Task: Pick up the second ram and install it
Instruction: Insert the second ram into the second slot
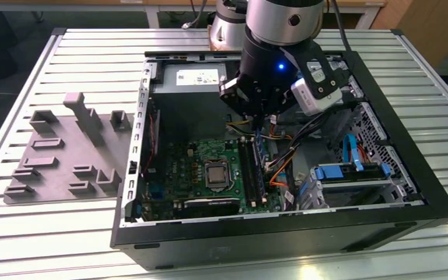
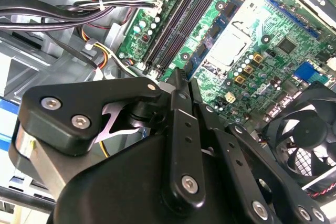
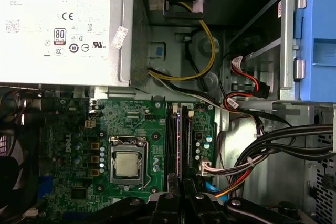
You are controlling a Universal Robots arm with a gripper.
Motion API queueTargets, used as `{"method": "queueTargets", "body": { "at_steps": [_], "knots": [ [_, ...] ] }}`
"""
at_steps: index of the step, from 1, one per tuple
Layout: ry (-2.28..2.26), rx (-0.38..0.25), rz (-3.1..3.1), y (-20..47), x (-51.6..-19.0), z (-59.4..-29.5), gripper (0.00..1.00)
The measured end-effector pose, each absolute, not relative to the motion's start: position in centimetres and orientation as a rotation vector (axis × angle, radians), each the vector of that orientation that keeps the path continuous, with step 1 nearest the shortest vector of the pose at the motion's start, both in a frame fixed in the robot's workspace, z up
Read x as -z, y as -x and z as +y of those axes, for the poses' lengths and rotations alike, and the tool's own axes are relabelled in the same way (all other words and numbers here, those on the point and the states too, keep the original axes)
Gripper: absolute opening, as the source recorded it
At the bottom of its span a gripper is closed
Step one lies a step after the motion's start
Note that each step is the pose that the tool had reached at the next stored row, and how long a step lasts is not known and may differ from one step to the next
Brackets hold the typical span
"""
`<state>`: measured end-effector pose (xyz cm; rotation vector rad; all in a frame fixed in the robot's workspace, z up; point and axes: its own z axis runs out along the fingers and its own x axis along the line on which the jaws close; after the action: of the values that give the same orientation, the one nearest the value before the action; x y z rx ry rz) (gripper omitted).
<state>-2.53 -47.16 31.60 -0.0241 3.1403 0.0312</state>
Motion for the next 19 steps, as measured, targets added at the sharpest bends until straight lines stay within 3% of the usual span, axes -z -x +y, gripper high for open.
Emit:
{"method": "queueTargets", "body": {
  "at_steps": [19],
  "knots": [
    [0.024, -0.031, 3.14, 2.5, -30.0, -47.3, 0.14]
  ]
}}
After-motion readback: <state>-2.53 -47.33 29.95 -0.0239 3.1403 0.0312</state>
